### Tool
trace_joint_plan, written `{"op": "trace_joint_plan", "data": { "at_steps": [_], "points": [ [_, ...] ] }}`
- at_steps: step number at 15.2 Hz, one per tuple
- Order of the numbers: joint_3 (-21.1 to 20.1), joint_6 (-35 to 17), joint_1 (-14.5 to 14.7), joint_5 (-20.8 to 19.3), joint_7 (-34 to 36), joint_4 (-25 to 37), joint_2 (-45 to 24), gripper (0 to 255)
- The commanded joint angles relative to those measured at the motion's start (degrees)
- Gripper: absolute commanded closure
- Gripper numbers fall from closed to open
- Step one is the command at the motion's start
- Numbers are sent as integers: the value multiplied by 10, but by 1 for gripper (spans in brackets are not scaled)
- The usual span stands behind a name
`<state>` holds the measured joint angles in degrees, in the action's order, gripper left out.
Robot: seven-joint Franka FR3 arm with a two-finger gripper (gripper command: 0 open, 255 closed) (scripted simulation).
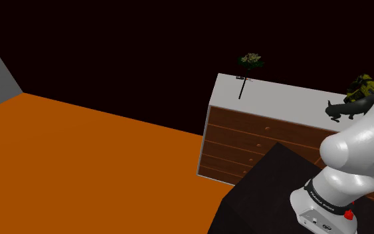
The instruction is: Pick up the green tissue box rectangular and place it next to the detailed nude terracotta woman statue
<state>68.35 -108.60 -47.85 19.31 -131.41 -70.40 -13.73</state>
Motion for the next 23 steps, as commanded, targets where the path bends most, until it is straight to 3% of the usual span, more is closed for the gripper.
{"op": "trace_joint_plan", "data": {
  "at_steps": [1,12,23],
  "points": [
    [-4,-10,-14,13,-15,-9,-4,255],
    [25,-125,89,-74,15,-155,68,255],
    [31,-220,131,-133,43,-264,115,255]
  ]
}}
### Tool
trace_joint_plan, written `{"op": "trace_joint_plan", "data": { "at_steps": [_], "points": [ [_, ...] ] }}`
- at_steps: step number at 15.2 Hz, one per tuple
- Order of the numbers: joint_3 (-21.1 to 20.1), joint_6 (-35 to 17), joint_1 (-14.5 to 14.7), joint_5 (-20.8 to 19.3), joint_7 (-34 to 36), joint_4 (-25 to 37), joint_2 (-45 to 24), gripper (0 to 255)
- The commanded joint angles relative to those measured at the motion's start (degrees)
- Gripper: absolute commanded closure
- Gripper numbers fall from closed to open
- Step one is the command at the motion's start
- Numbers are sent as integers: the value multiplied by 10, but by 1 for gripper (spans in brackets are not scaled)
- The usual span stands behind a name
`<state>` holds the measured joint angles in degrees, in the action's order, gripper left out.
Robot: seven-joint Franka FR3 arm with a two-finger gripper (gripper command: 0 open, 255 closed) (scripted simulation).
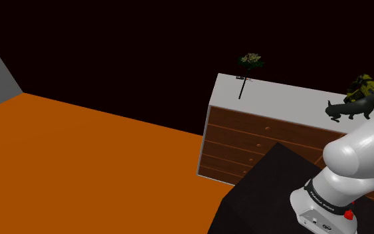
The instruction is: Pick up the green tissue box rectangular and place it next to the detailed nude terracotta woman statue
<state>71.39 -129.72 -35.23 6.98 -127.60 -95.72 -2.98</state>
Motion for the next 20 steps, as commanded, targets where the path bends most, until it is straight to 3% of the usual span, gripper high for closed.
{"op": "trace_joint_plan", "data": {
  "at_steps": [1,10,20],
  "points": [
    [0,-17,6,-13,6,-20,10,255],
    [-1,-87,9,-9,1,-89,11,255],
    [-12,-157,-8,51,-41,-151,-21,255]
  ]
}}
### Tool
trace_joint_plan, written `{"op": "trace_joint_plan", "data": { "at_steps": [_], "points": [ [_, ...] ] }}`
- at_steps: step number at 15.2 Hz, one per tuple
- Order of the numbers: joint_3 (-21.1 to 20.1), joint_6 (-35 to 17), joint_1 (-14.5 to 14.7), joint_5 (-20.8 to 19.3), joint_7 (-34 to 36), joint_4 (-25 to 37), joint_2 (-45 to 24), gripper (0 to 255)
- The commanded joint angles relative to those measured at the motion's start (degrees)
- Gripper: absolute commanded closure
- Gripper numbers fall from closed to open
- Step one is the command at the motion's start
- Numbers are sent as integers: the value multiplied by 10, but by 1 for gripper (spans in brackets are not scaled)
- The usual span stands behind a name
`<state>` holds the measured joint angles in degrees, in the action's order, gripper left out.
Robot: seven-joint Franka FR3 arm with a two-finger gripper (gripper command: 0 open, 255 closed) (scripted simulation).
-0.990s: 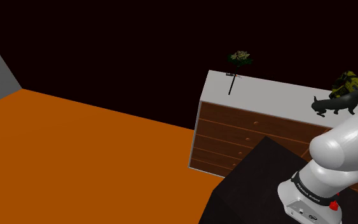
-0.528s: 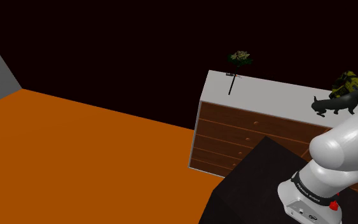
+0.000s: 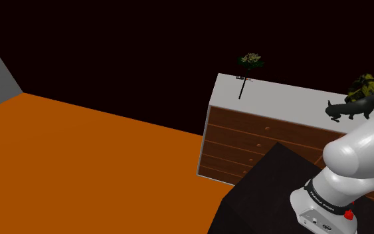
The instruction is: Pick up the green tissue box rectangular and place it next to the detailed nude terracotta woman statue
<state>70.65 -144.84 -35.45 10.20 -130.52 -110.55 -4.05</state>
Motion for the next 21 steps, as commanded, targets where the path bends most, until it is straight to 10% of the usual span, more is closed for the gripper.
{"op": "trace_joint_plan", "data": {
  "at_steps": [1,21],
  "points": [
    [-7,-12,-10,27,-18,-8,-15,255],
    [-136,-125,-130,231,-168,-79,-107,255]
  ]
}}
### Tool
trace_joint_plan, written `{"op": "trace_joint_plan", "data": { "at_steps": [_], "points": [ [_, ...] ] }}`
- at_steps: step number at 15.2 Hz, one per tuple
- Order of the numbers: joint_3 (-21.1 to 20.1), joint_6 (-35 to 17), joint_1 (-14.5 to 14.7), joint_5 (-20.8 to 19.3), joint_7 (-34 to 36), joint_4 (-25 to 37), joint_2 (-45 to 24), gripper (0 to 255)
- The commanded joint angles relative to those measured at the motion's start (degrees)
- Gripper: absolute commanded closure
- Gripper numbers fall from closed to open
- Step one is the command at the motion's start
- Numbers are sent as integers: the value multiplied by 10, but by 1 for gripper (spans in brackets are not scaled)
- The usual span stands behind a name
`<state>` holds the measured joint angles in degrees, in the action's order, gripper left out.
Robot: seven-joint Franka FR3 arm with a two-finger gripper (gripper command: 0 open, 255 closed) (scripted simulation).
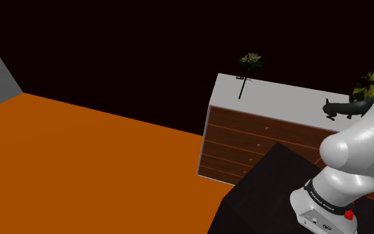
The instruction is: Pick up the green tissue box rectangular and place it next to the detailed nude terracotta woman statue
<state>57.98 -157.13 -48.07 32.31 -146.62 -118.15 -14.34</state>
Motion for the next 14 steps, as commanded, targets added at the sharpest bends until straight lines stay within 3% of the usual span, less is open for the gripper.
{"op": "trace_joint_plan", "data": {
  "at_steps": [1,11,14],
  "points": [
    [-19,-7,-11,21,-16,-5,-9,255],
    [-113,-55,-90,130,-103,-15,-53,255],
    [-113,-55,-90,130,-103,-15,-53,255]
  ]
}}
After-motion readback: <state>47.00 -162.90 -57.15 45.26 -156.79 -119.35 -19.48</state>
